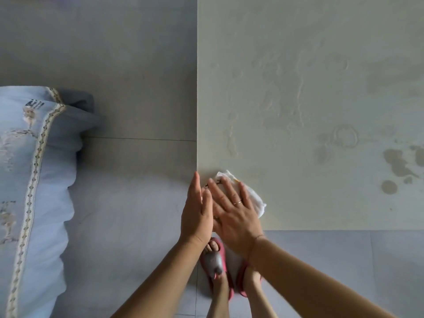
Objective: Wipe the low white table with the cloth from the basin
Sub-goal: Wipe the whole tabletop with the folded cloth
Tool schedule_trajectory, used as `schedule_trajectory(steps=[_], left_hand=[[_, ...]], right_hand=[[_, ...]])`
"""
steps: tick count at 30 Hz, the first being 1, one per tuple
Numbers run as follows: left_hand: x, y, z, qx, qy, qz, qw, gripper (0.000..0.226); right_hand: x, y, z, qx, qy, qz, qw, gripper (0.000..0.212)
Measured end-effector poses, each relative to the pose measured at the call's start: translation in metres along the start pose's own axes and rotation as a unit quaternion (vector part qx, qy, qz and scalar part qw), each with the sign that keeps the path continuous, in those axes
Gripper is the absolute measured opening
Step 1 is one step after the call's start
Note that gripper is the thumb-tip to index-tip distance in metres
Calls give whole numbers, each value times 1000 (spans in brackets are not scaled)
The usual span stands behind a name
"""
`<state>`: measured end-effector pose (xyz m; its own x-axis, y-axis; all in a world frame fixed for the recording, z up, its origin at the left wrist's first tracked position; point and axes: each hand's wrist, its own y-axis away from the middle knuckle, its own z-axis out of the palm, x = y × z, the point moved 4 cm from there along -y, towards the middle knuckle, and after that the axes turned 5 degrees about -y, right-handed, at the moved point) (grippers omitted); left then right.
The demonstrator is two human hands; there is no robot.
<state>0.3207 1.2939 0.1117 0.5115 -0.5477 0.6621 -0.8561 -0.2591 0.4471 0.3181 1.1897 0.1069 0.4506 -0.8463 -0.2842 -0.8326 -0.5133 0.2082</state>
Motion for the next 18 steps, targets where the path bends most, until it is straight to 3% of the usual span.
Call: schedule_trajectory(steps=[3,7,10,12,16,18], left_hand=[[7,3,1,9,-52,59,997,60],[9,6,6,15,-99,93,991,71],[10,6,7,24,-90,98,991,70],[10,8,7,30,-76,101,992,66],[8,7,8,23,-105,113,988,69],[5,6,11,17,-116,118,986,75]], right_hand=[[38,-13,-15,10,6,-1,1000,56],[71,-42,-28,46,-12,132,990,58],[57,-50,-24,72,-37,213,974,58],[37,-45,-16,58,-35,161,985,58],[54,-44,-25,13,35,-34,999,57],[89,-58,-37,13,51,-10,999,59]])
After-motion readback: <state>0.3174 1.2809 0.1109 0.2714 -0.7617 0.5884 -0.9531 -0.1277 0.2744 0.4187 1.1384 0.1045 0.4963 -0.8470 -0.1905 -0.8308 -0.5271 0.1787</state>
